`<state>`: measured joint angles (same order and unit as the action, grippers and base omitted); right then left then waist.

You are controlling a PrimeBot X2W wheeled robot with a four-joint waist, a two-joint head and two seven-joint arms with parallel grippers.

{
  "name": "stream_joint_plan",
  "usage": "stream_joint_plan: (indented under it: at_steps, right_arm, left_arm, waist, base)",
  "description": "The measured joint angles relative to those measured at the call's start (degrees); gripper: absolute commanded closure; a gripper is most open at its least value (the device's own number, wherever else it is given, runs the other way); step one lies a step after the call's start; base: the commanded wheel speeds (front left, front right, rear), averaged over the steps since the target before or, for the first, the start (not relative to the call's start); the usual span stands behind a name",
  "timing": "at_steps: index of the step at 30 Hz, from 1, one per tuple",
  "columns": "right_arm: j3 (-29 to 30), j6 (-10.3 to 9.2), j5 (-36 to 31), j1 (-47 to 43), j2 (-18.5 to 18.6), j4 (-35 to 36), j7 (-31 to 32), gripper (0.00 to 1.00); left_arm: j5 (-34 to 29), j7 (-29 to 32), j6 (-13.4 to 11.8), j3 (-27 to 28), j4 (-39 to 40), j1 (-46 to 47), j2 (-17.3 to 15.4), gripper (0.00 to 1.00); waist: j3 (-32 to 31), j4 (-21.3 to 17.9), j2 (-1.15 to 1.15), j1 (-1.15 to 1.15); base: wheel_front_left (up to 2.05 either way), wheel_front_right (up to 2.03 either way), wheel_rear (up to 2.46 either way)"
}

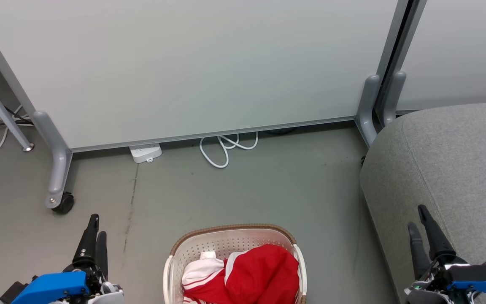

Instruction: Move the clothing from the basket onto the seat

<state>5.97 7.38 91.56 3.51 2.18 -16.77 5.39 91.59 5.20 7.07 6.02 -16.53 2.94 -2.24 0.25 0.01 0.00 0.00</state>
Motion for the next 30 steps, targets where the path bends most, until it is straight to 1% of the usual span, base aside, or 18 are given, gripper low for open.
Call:
stream_joint_plan:
  at_steps: [5, 11, 23, 30]
  right_arm:
    - [-0.22, 0.0, -1.34, 0.02, 0.0, 0.21, -0.94, 0.0]
    - [-0.86, 0.0, -6.39, 0.14, 0.01, 1.02, -2.55, 0.0]
    - [-2.83, 0.0, -18.98, 0.9, 0.03, 3.01, -5.52, 0.0]
    - [-4.59, 0.0, -26.72, 0.94, 0.05, 3.8, -7.0, 0.0]
  left_arm:
    - [-1.33, -0.86, 0.0, -0.3, 0.16, 0.04, -0.01, 0.0]
    - [-6.58, -2.47, 0.0, -0.6, 0.93, 0.58, -0.01, 0.0]
    - [-20.36, -5.39, -0.04, -1.14, 2.29, 1.12, -0.04, 0.0]
    - [-28.75, -6.86, -0.84, -2.7, 3.19, 1.41, -0.08, 0.0]
  waist:
    - [0.05, 0.0, 0.0, 0.0]
    - [0.17, 0.02, 0.0, 0.0]
    - [0.38, 0.1, 0.0, 0.0]
    - [0.46, 0.15, 0.0, 0.0]
  base:
    - [0.0, 0.0, 0.0]
    - [0.0, 0.0, 0.0]
    - [0.0, 0.0, 0.0]
    - [0.0, 0.0, 0.0]
